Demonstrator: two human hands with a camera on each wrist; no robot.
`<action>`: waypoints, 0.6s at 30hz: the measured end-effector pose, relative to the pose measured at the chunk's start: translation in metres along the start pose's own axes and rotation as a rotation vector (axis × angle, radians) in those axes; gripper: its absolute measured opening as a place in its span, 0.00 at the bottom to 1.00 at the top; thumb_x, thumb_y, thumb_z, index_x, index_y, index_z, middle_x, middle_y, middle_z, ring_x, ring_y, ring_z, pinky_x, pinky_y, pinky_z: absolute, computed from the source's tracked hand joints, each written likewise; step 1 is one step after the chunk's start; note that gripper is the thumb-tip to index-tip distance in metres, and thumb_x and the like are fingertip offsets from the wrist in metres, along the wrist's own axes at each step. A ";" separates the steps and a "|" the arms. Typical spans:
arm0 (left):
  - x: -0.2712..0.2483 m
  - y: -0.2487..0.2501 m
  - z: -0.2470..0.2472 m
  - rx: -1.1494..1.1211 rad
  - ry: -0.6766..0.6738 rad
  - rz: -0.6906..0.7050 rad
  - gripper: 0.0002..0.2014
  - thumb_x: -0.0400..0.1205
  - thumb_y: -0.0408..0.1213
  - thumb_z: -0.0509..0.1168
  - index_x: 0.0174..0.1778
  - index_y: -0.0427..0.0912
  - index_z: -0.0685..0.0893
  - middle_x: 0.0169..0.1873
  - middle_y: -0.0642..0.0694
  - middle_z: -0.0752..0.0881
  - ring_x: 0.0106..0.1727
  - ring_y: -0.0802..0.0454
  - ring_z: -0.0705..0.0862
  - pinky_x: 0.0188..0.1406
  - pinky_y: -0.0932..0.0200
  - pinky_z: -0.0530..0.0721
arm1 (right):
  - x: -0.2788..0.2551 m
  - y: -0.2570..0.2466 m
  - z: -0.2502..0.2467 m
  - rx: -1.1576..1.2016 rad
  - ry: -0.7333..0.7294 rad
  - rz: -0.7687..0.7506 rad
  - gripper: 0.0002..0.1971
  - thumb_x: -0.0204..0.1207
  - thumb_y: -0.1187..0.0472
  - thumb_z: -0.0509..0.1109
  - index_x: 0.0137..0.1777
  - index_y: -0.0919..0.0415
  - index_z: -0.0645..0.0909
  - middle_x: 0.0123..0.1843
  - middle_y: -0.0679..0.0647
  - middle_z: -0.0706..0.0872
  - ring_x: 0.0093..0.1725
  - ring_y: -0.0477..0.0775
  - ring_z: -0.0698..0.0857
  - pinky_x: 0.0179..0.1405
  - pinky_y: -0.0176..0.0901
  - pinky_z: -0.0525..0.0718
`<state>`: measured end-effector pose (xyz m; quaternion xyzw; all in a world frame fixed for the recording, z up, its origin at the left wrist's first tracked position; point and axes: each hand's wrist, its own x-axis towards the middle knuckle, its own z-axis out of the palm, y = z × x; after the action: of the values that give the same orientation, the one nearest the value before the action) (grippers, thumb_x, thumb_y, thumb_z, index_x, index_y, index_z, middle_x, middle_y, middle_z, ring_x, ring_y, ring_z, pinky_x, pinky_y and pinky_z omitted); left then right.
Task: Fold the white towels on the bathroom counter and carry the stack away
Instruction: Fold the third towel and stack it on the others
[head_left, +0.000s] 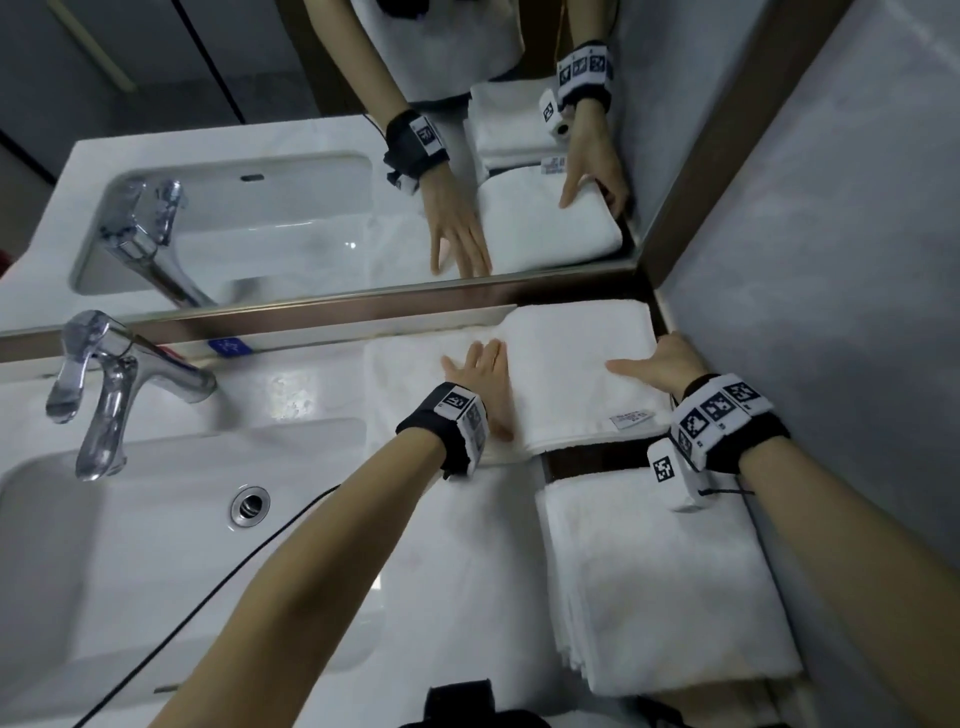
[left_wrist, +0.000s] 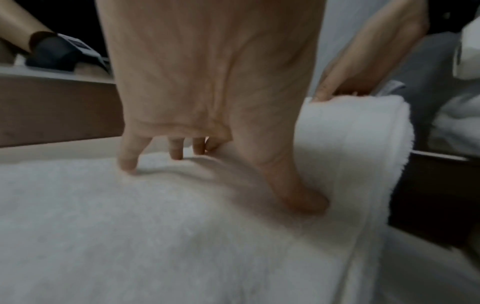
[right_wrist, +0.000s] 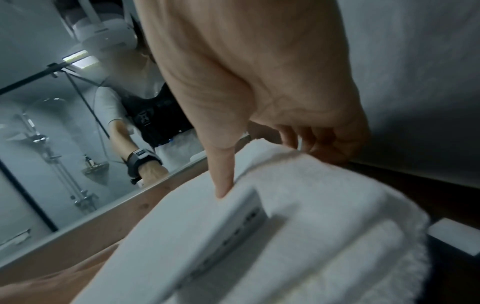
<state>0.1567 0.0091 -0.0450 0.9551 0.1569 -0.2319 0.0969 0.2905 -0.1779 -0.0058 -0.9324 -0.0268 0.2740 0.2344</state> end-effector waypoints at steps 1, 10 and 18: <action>-0.002 -0.002 -0.004 -0.030 0.041 0.020 0.54 0.68 0.52 0.75 0.81 0.36 0.48 0.81 0.43 0.53 0.82 0.44 0.52 0.73 0.37 0.62 | 0.000 0.000 -0.002 -0.015 -0.030 0.012 0.41 0.66 0.46 0.79 0.69 0.75 0.70 0.70 0.68 0.77 0.68 0.67 0.77 0.69 0.58 0.77; 0.005 0.014 -0.002 -0.084 -0.128 -0.066 0.51 0.77 0.38 0.69 0.81 0.36 0.34 0.83 0.43 0.36 0.83 0.35 0.38 0.74 0.21 0.52 | -0.003 0.006 -0.009 -0.023 -0.200 0.100 0.43 0.66 0.36 0.74 0.71 0.69 0.71 0.70 0.62 0.79 0.67 0.63 0.79 0.68 0.54 0.77; -0.020 -0.031 -0.001 -0.271 0.141 -0.035 0.46 0.73 0.48 0.72 0.81 0.47 0.50 0.83 0.48 0.49 0.84 0.38 0.42 0.78 0.28 0.46 | -0.026 -0.025 -0.021 0.623 -0.246 -0.052 0.26 0.71 0.62 0.74 0.69 0.67 0.73 0.60 0.60 0.85 0.55 0.56 0.86 0.48 0.44 0.84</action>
<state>0.1296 0.0332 -0.0387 0.9443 0.2098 -0.1425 0.2095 0.2812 -0.1693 0.0337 -0.7749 0.0064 0.3732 0.5102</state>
